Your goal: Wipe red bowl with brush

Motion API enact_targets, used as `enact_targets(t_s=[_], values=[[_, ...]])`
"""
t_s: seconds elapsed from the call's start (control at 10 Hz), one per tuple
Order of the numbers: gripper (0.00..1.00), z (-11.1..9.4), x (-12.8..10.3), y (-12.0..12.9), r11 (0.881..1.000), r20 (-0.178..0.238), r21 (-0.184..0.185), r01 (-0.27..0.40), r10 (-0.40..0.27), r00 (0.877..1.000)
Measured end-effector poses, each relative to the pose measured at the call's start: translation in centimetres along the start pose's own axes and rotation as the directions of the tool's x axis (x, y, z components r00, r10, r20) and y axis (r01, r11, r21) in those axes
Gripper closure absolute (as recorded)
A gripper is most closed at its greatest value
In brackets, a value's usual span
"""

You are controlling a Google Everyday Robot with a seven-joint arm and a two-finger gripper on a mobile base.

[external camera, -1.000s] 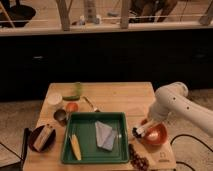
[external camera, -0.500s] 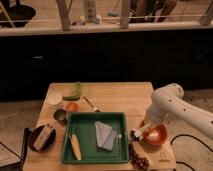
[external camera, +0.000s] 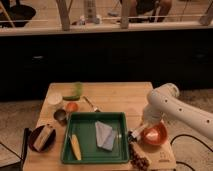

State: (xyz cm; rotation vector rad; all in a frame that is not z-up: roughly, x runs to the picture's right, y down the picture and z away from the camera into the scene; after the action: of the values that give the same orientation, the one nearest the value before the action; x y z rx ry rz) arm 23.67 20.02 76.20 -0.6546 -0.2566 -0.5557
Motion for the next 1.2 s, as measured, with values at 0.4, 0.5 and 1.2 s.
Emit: enact_targets(t_s=[0.4, 0.5, 1.2], values=[[1.00, -0.1, 5.0, 3.4, 0.992, 0.000, -0.018, -0.127, 0.127, 0.992], [1.00, 0.1, 5.9, 3.8, 0.988, 0.001, -0.026, -0.153, 0.153, 0.988], [1.00, 1.2, 8.3, 7.6, 0.964, -0.001, -0.078, -0.255, 0.255, 0.967]])
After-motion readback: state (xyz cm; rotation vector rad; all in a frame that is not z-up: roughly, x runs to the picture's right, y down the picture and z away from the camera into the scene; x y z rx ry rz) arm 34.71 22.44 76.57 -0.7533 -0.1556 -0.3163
